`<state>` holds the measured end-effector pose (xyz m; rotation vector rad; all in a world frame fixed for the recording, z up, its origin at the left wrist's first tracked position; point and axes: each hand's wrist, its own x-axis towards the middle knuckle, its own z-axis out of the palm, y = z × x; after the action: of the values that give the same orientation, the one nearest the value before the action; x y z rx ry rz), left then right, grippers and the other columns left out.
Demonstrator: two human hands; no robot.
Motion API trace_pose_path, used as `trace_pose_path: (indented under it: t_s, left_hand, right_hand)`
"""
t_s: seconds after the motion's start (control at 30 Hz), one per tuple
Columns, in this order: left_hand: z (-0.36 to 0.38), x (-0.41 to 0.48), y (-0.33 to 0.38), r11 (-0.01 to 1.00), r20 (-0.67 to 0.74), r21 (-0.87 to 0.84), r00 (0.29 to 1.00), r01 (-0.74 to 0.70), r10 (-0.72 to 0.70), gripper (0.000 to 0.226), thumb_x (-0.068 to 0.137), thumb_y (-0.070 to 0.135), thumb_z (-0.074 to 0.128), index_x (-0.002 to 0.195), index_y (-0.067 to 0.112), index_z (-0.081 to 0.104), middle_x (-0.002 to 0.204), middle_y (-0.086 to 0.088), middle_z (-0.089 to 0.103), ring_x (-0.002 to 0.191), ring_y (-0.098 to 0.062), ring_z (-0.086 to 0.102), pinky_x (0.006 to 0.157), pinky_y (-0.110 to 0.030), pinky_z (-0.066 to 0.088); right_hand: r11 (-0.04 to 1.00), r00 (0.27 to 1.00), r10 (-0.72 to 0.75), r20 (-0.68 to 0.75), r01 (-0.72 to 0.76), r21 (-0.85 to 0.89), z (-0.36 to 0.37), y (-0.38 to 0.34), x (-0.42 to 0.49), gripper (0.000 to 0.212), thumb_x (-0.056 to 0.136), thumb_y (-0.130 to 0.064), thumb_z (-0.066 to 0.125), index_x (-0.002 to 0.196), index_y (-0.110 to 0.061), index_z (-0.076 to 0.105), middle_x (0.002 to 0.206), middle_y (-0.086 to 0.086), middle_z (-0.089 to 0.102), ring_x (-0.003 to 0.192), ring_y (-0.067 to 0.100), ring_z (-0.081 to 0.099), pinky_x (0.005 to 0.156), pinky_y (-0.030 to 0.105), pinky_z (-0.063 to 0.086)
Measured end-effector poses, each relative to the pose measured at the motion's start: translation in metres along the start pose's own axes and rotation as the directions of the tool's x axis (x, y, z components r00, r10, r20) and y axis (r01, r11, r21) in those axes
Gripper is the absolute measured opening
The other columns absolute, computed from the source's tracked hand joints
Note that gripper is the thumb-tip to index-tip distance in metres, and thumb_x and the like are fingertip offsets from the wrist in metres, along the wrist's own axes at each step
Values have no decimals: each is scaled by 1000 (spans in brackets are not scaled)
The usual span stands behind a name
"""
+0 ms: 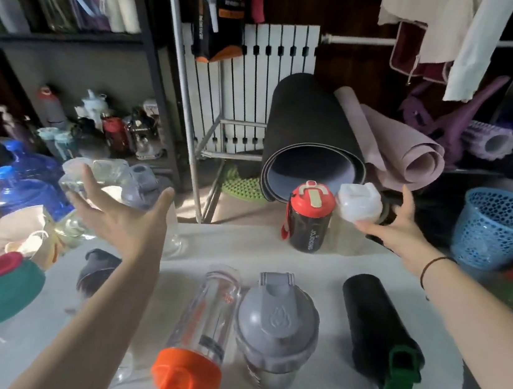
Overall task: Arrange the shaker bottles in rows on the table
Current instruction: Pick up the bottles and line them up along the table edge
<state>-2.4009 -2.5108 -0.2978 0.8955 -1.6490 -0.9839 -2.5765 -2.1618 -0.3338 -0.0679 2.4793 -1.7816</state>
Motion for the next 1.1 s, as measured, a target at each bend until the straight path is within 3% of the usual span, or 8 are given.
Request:
trace_pose_path:
  t_s: [0.1,0.17,0.43,0.6,0.73,0.8,0.93,1.1]
  left_hand:
    - [7,-10,-23,998,86,-23,995,57,-55,118,65,33,84,153,32,5,162,-10,4,149,-24,7,116,-33,6]
    - [14,-12,-36,991,147,-94,986,95,-80,120,67,28,84,153,30,1,163,-1,8,148,-16,14,110,-23,10]
    - [38,-8,-67,963,179,-133,961,234,-209,121,67,25,85,152,33,-1,161,3,17,143,-14,24,107,-26,16]
    - [50,13,-86,961,182,72,944,268,-276,92,64,31,86,138,17,34,141,-13,45,127,-34,47,105,-47,38]
    - [64,19,-80,970,341,113,909,215,-241,86,59,36,88,128,12,42,126,-19,53,114,-38,55,93,-52,47]
    - [75,12,-69,984,457,19,874,175,-164,78,62,27,89,124,14,43,119,-13,57,104,-31,58,88,-46,48]
    - [103,-18,-34,982,693,-106,720,155,-39,76,57,10,91,116,24,46,100,12,58,89,-10,57,77,-27,47]
    - [129,-43,-24,976,809,-104,587,189,-27,66,60,1,87,102,35,50,98,18,58,88,0,55,72,-20,44]
  right_hand:
    - [996,999,45,-25,-43,75,7,5,-6,119,75,-6,80,154,-32,-5,154,7,34,128,13,39,106,34,31]
    - [994,996,88,-21,-86,71,11,10,-7,120,75,-8,80,154,-31,-7,154,7,35,136,18,37,110,37,31]
    - [988,989,148,-16,-148,-33,22,26,-1,122,65,-28,86,155,-28,4,152,1,37,137,23,41,112,42,35]
    - [992,992,129,-13,-129,-17,32,35,10,89,70,-20,84,143,-16,34,135,-1,50,122,20,50,98,32,41]
    - [995,994,100,39,-101,4,31,41,13,83,70,-17,83,140,-22,37,130,-1,56,114,15,52,93,29,41]
    - [993,991,119,66,-119,3,29,44,13,96,65,-27,85,145,-25,33,139,0,52,125,17,50,104,34,41]
    - [989,985,148,90,-148,-9,24,47,11,98,72,-25,83,151,-28,23,145,-4,42,131,17,43,104,34,39]
    - [981,975,187,118,-180,-70,21,48,8,105,73,-25,83,153,-29,16,155,-2,33,140,19,35,110,48,39]
